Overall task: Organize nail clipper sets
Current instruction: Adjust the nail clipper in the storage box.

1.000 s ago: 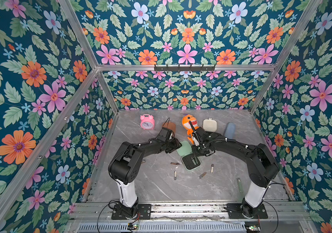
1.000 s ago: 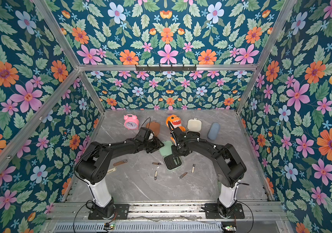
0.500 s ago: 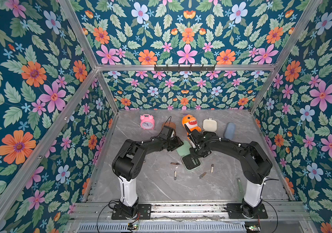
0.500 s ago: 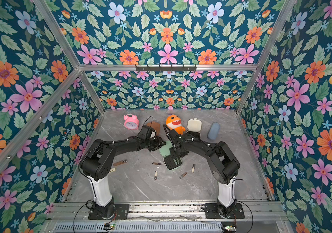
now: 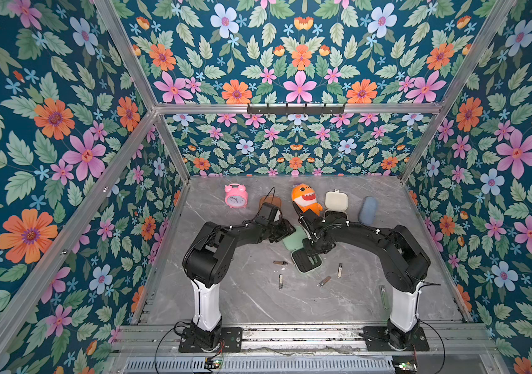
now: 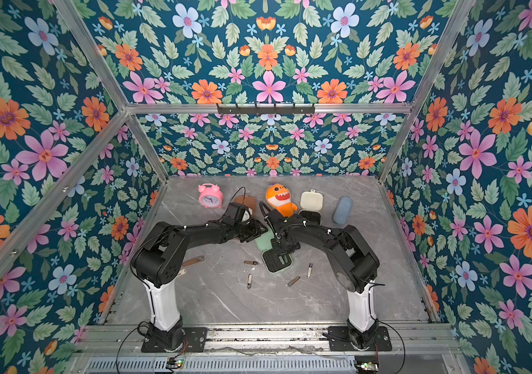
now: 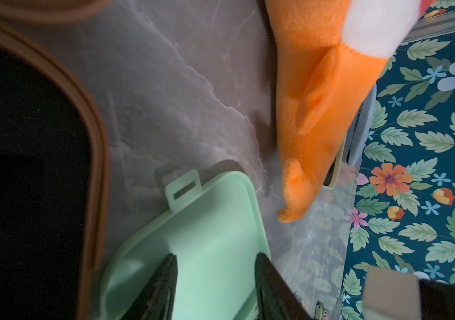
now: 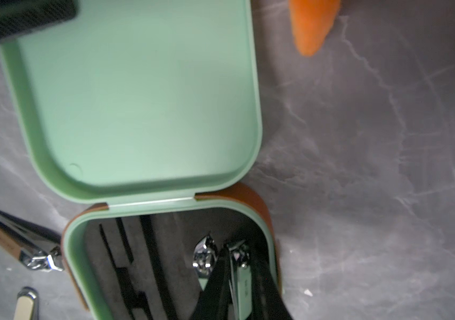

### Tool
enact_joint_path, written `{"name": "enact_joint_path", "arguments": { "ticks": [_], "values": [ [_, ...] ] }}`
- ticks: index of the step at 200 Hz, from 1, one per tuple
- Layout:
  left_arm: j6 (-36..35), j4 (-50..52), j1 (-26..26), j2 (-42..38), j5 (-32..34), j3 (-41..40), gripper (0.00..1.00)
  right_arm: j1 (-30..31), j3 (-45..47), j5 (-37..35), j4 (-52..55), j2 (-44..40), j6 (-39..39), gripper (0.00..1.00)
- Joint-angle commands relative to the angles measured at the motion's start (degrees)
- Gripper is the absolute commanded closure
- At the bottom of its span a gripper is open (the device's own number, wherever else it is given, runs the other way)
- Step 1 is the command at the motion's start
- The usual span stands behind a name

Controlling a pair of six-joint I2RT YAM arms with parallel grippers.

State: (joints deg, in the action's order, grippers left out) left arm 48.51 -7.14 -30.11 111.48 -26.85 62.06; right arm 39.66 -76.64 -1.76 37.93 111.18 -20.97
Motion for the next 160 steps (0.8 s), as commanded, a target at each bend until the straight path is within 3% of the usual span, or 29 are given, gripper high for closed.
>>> {"name": "enact_joint_path", "arguments": {
  "ticks": [1, 69, 160],
  "values": [
    [-0.44, 3.14, -0.04, 0.49, 0.53, -0.71, 0.51, 0.55, -0.53, -1.99, 1.67, 1.04, -0.19, 0.84],
    [-0.37, 2.30, -0.04, 0.62, 0.15, -1.73, 0.51, 1.77, -1.03, -7.67, 4.20, 3.16, -2.52, 0.98],
    [-0.40, 1.78, -0.04, 0.93, 0.22, -2.28, 0.51, 5.02, -1.97, -14.49, 7.09, 6.85, -4.77, 0.99]
  ]
}}
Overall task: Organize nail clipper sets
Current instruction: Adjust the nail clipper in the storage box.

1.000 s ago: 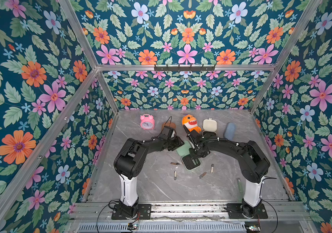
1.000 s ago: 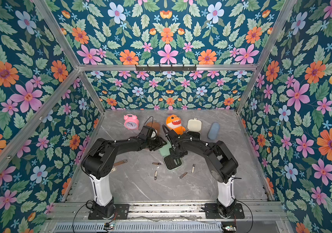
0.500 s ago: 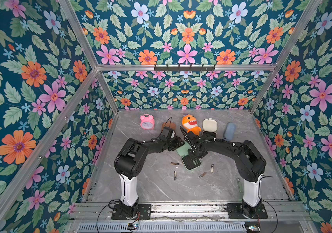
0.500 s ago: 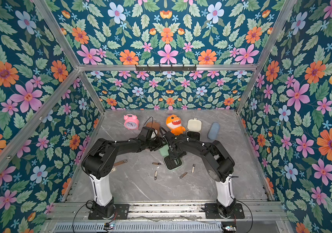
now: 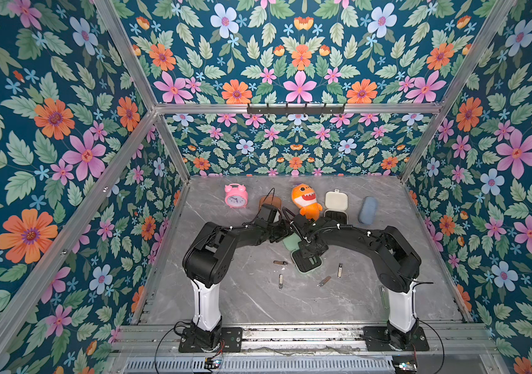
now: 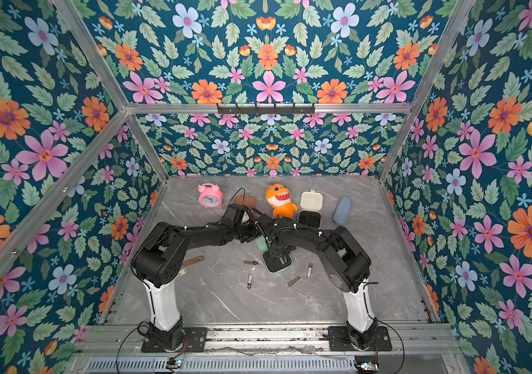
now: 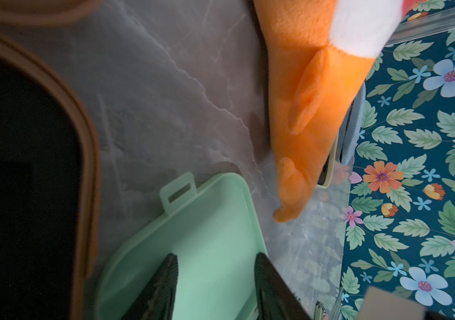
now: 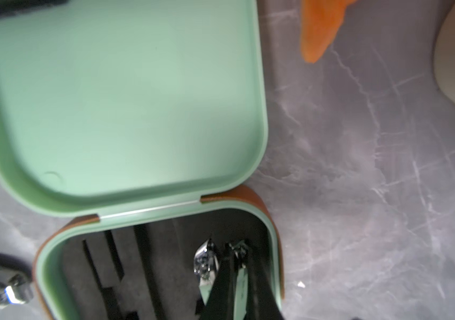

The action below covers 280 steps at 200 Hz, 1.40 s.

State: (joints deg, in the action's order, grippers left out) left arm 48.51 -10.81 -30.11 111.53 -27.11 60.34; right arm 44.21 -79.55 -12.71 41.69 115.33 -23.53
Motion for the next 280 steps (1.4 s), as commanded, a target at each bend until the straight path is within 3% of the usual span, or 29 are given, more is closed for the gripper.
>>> {"name": "enact_joint_path", "arguments": {
  "ticks": [1, 93, 149, 238, 280],
  "values": [
    [-0.37, 5.45, -0.04, 0.89, 0.48, -0.56, 0.51, 0.50, 0.91, -3.68, 3.36, 2.70, -2.22, 0.99],
    [-0.34, 5.10, 0.05, 1.06, 0.58, -1.19, 0.51, 2.11, 1.30, -6.32, 4.39, 5.59, -5.47, 0.99],
    [-0.30, 5.25, 0.04, 1.33, 0.67, -1.54, 0.51, 2.06, -0.10, -5.38, 4.22, 1.77, -4.98, 0.87],
    [-0.60, 5.79, 0.14, 1.24, 1.02, -1.54, 0.51, 0.84, -2.90, -6.88, 6.98, -1.72, -3.43, 0.76],
    [-0.67, 6.02, 0.09, 1.24, 1.14, -1.56, 0.51, 0.37, -1.64, -4.64, 5.28, -3.59, -3.16, 0.80]
  ]
}}
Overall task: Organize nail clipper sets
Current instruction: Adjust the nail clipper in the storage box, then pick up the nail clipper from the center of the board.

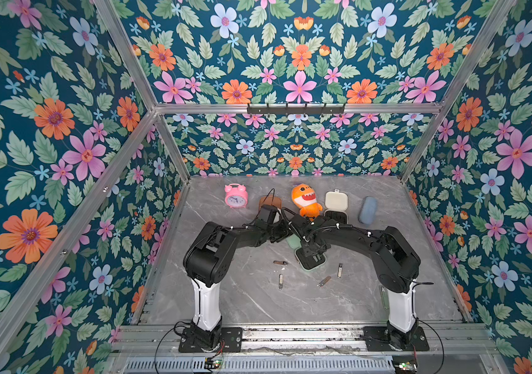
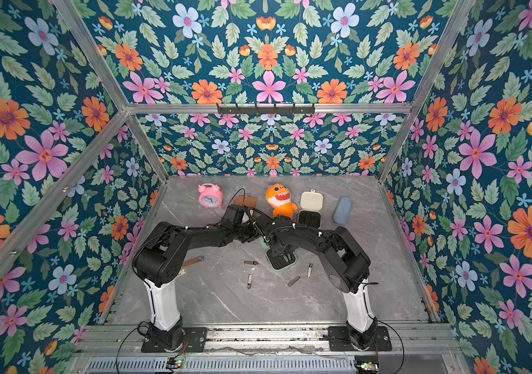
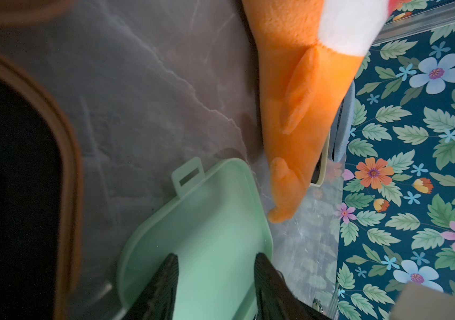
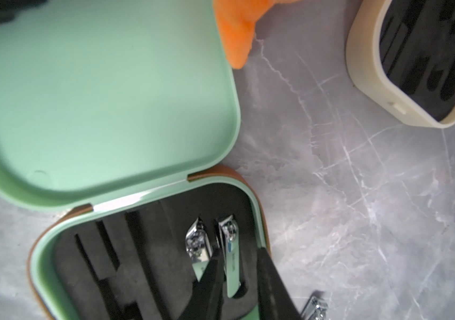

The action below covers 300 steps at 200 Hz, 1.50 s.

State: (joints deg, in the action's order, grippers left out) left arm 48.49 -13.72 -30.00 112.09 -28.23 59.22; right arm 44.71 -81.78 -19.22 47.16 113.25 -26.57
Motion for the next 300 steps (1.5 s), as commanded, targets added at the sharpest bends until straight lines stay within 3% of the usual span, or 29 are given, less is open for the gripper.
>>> {"name": "enact_joint_path", "arguments": {
  "ticks": [1, 60, 126, 259, 300],
  "values": [
    [-0.66, 8.90, 0.00, 0.67, 2.24, -0.48, 0.51, -0.14, 0.67, 1.98, -0.29, -1.62, -0.14, 0.80],
    [-0.63, 9.23, 0.00, 0.56, 2.22, -0.30, 0.51, -3.81, 4.58, 13.74, -6.34, -5.39, -0.53, 1.00],
    [-0.74, 9.58, 0.01, 0.67, 2.43, 0.00, 0.51, -5.81, 6.80, 17.24, -8.88, -5.60, -0.75, 1.00],
    [-0.94, 9.85, -0.03, 1.11, 2.22, 0.45, 0.51, -6.49, 8.84, 16.59, -10.33, -2.90, -0.94, 1.00],
    [-1.01, 9.85, -0.03, 0.86, 2.23, 0.54, 0.51, -6.49, 8.11, 17.88, -9.62, -6.03, -0.55, 1.00]
  ]
}}
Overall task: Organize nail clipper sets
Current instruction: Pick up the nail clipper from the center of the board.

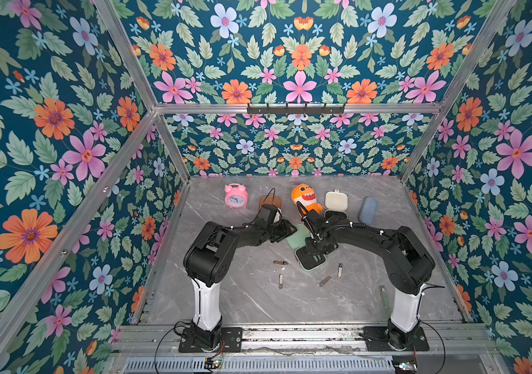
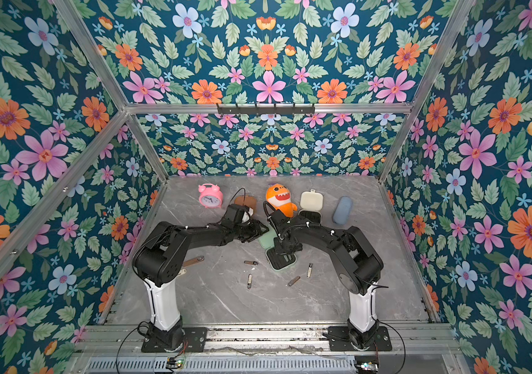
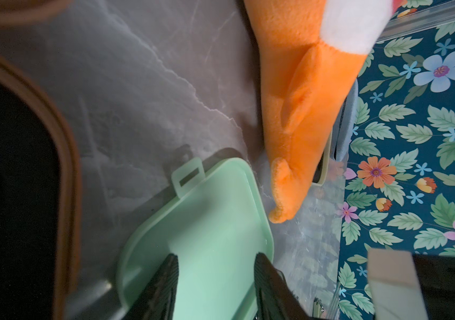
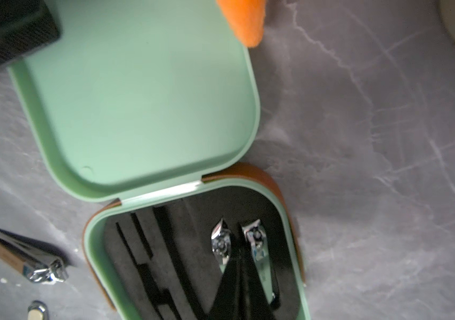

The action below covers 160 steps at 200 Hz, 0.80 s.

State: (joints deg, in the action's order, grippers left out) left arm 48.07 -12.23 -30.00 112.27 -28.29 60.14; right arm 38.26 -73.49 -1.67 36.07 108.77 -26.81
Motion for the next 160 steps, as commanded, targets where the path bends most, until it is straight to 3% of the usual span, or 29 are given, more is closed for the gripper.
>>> {"name": "enact_joint_path", "arguments": {
  "ticks": [1, 13, 37, 58, 78, 98, 117, 138, 160],
  "values": [
    [-0.56, 8.32, -0.05, 0.68, 2.29, -0.42, 0.51, -0.03, -0.26, 0.34, 1.55, -1.72, -0.29, 1.00],
    [-0.70, 8.51, 0.02, 0.61, 2.28, -0.26, 0.51, -0.03, -0.87, 0.70, 1.96, -3.94, -0.14, 1.00],
    [-1.25, 8.89, -0.05, -0.09, 2.31, 0.48, 0.51, -0.07, -1.55, 0.71, 3.45, -8.66, -0.04, 0.89],
    [-1.54, 8.73, -0.01, -1.68, 1.86, 1.25, 0.51, -0.14, -0.61, -1.94, 5.94, -13.09, -0.96, 0.63],
    [-1.61, 8.12, -0.01, -4.26, 1.33, 1.82, 0.50, -1.97, 3.43, -3.07, 8.08, -19.18, -3.53, 0.43],
    [-1.79, 7.34, -0.10, -7.24, 1.14, 1.53, 0.48, -7.37, 11.21, -1.40, 8.57, -25.79, -7.56, 0.23],
    [-1.41, 5.21, 0.00, -9.99, 0.19, -0.37, 0.47, -14.44, 19.67, -0.21, 9.31, -33.01, -11.67, 0.11],
    [-0.43, 2.23, -0.06, -11.53, -1.17, -3.11, 0.44, -22.23, 28.21, 1.93, 9.68, -40.72, -14.74, 0.01],
    [1.20, -2.03, -0.06, -11.72, -3.33, -5.94, 0.43, -28.05, 34.29, 1.94, 10.89, -46.33, -17.19, 0.01]
  ]
}}
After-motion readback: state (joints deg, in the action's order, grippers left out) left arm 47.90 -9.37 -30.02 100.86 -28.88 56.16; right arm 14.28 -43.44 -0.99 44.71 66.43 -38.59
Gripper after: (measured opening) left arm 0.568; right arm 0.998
